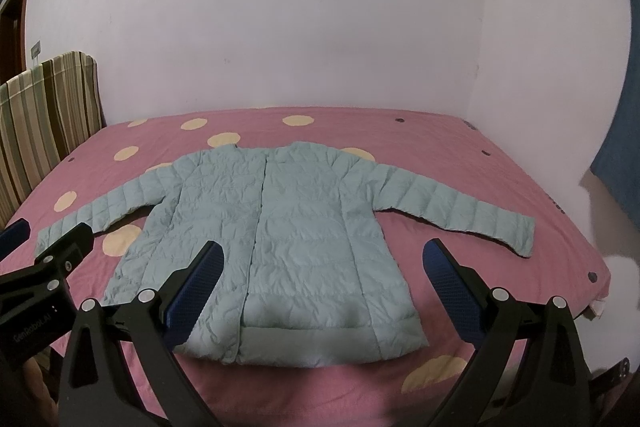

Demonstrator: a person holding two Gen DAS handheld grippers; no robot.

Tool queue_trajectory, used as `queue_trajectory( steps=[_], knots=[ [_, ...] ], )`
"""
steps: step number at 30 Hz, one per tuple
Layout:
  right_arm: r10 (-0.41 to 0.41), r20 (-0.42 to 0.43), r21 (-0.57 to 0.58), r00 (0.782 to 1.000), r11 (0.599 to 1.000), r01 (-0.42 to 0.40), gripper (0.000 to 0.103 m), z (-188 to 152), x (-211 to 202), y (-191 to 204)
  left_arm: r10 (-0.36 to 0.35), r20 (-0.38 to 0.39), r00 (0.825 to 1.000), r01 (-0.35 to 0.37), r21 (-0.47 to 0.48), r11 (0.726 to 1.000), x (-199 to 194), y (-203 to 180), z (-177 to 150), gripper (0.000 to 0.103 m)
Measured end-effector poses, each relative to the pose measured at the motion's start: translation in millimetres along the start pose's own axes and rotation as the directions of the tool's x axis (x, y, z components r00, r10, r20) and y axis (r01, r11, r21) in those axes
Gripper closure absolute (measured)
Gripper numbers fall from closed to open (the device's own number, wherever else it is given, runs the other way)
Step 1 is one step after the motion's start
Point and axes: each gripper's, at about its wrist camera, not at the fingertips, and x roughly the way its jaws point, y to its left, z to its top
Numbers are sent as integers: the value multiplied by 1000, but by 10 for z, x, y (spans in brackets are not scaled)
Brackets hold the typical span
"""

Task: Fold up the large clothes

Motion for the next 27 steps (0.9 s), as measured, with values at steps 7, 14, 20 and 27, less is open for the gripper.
queue_trajectory(
  steps=[7,14,20,27],
  knots=[
    [0,6,-2,1000,1000,0,4,45,-43,19,1,2,1000,-1,-1,1000,84,-9,13,2],
    [-3,9,-15,1000,1000,3,4,92,1,31,-4,4,1000,4,-8,1000,79,19,91,2],
    [-8,20,-30,1000,1000,8,4,111,-16,74,-6,8,1000,7,-14,1000,78,47,132,2],
    [-8,19,-32,1000,999,9,4,107,-12,100,-7,7,1000,7,-16,1000,80,59,135,2]
  ],
)
